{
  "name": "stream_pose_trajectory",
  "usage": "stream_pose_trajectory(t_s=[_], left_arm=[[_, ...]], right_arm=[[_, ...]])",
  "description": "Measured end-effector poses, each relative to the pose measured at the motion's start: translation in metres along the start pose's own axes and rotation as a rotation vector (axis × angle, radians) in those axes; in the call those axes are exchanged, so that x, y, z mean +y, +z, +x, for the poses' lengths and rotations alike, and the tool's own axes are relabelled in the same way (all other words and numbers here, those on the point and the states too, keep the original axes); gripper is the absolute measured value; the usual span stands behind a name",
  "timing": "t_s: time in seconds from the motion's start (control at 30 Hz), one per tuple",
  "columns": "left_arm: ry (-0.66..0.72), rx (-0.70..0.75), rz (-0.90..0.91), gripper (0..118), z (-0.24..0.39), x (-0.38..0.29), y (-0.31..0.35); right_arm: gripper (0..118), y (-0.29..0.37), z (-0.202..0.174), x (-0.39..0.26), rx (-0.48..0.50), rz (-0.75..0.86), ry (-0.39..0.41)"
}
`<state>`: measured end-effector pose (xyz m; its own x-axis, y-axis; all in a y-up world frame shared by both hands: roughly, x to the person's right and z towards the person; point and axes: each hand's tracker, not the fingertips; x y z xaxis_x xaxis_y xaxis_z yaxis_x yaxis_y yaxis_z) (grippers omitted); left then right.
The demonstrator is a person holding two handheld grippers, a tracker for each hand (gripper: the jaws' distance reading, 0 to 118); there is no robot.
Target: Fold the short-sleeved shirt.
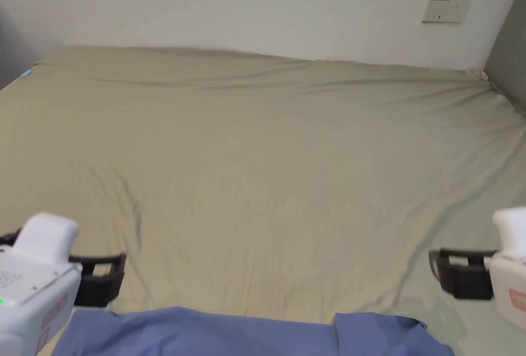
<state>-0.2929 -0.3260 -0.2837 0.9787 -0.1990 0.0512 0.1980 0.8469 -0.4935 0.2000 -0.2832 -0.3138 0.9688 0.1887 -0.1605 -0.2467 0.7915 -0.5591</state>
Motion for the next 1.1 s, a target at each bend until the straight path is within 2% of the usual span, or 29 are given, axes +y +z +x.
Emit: stream_pose_trajectory(t_s=[0.07, 0.1, 0.17, 0.2, 0.23, 0.27, 0.37, 0.4, 0.43, 0.47, 0.67, 0.83, 0.93, 1.07, 1.1], left_arm=[[0.077, 0.033, 0.114, 106, 0.008, 0.026, 0.017], [0.108, 0.046, 0.16, 97, 0.013, 0.037, 0.025], [0.15, 0.056, 0.251, 73, 0.024, 0.051, 0.036], [0.155, 0.061, 0.278, 54, 0.03, 0.055, 0.04], [0.158, 0.067, 0.31, 42, 0.036, 0.059, 0.045], [0.151, 0.069, 0.337, 33, 0.045, 0.061, 0.048], [0.11, 0.074, 0.375, 26, 0.067, 0.062, 0.055], [0.099, 0.077, 0.381, 17, 0.073, 0.061, 0.054], [0.082, 0.088, 0.392, 8, 0.08, 0.06, 0.055], [0.063, 0.096, 0.405, 2, 0.086, 0.058, 0.056], [0.003, 0.088, 0.403, 0, 0.1, 0.053, 0.053], [-0.007, 0.07, 0.351, 0, 0.094, 0.047, 0.038], [-0.009, 0.008, 0.258, 0, 0.084, 0.03, 0.021], [0.064, -0.163, -0.001, 0, 0.049, -0.021, -0.019], [0.107, -0.208, -0.063, 10, 0.035, -0.038, -0.029]], right_arm=[[103, 0.021, -0.014, 0.019, -0.035, 0.144, -0.006], [103, 0.03, -0.023, 0.026, -0.042, 0.204, -0.005], [100, 0.04, -0.042, 0.034, -0.045, 0.28, -0.003], [97, 0.045, -0.051, 0.036, -0.046, 0.307, 0.001], [90, 0.049, -0.061, 0.036, -0.051, 0.333, 0.006], [75, 0.053, -0.07, 0.036, -0.058, 0.358, 0.016], [49, 0.053, -0.093, 0.032, -0.075, 0.394, 0.02], [11, 0.051, -0.099, 0.03, -0.095, 0.412, 0.029], [3, 0.048, -0.104, 0.027, -0.111, 0.423, 0.038], [3, 0.047, -0.108, 0.026, -0.102, 0.417, 0.054], [2, 0.037, -0.128, 0.018, -0.119, 0.414, 0.127], [2, 0.026, -0.129, 0.015, -0.103, 0.388, 0.139], [2, 0.016, -0.126, 0.01, -0.09, 0.356, 0.143], [2, 0.003, -0.119, 0.001, -0.069, 0.297, 0.129], [2, 0.001, -0.117, -0.002, -0.066, 0.282, 0.125]])
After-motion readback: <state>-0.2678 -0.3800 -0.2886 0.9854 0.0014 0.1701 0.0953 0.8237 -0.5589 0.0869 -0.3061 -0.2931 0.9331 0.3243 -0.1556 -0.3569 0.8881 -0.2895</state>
